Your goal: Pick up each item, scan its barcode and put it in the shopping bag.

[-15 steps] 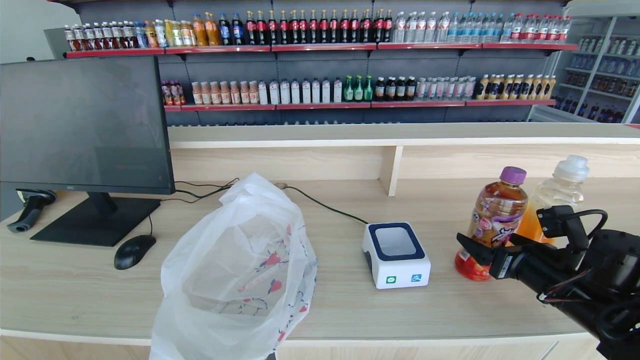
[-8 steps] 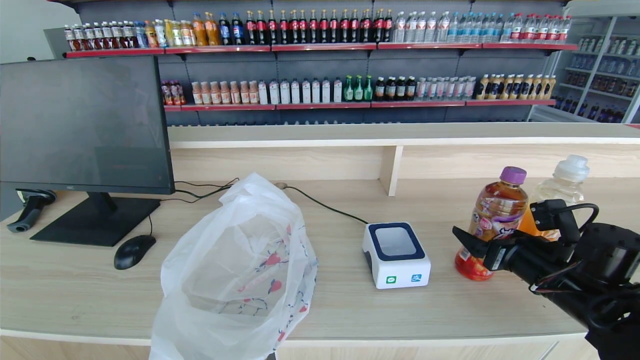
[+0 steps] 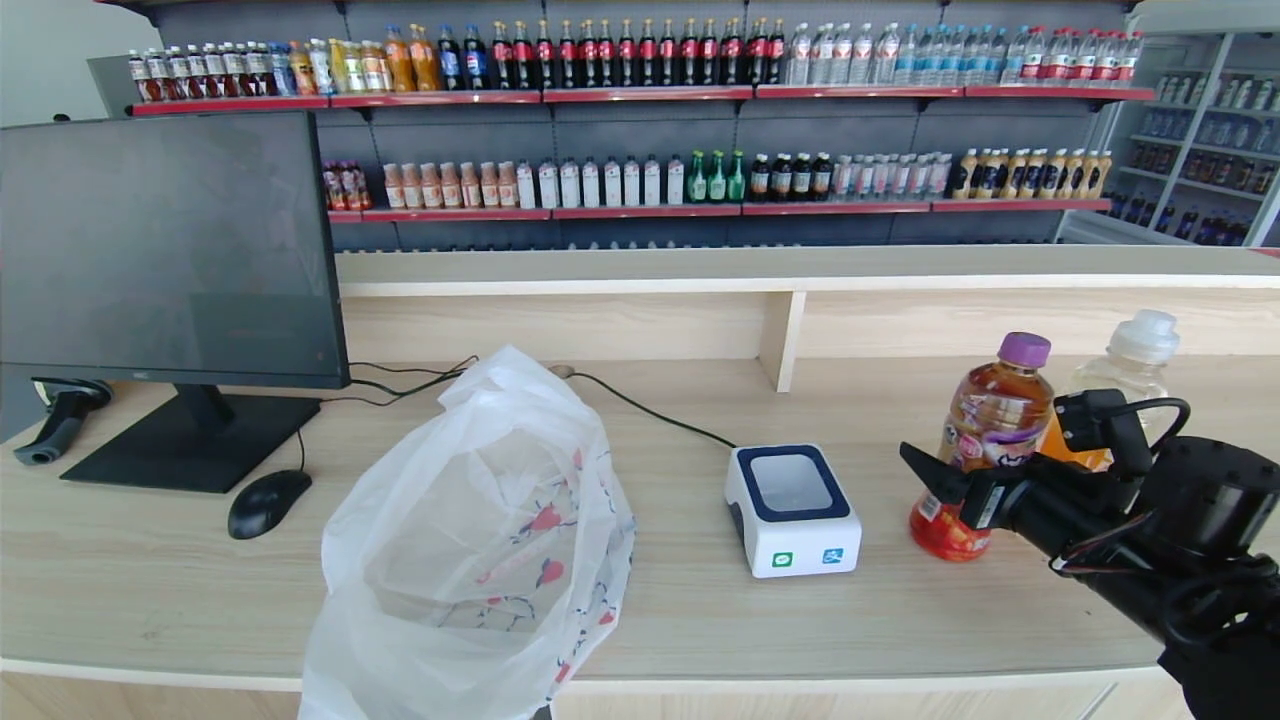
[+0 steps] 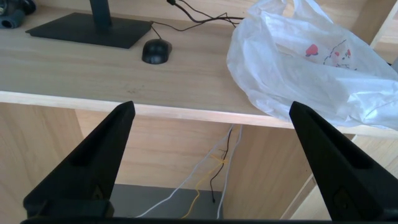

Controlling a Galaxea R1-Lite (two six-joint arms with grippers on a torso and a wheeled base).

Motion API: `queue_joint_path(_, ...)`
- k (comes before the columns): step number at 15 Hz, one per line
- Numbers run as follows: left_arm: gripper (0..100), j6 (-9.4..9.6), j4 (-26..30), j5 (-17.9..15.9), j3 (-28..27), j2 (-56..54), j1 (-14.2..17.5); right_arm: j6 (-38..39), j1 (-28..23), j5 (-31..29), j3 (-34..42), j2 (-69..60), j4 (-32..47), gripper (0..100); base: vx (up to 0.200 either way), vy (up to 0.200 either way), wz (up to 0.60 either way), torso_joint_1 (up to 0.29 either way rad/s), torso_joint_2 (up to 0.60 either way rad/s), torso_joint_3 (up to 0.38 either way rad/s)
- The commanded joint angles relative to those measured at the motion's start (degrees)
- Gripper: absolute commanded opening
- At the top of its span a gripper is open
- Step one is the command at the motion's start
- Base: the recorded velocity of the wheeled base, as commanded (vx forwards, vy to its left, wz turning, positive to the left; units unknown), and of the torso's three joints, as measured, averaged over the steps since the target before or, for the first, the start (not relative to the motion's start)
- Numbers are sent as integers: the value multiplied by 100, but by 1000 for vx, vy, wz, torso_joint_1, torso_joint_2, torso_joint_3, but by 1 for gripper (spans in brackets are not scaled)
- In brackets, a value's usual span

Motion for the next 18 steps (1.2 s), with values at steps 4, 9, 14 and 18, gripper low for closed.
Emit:
queue_joint_path(4, 100, -2, -4, 1, 0, -2, 0, 6, -9, 2, -24, -32, -3, 100, 0, 0, 0, 0, 0, 0)
queue_joint_path(9, 100, -2, -4, 1, 0, -2, 0, 23, -9, 2, 29, -84, -3, 0, 0, 0, 0, 0, 0, 0)
queue_joint_path(14, 100, -2, 5, 1, 0, -2, 0, 50, -18, 2, 178, -208, -3, 0, 0, 0, 0, 0, 0, 0)
queue_joint_path(18, 100, -2, -4, 1, 0, -2, 0, 85, -26, 2, 283, -348, -3, 0, 0, 0, 0, 0, 0, 0)
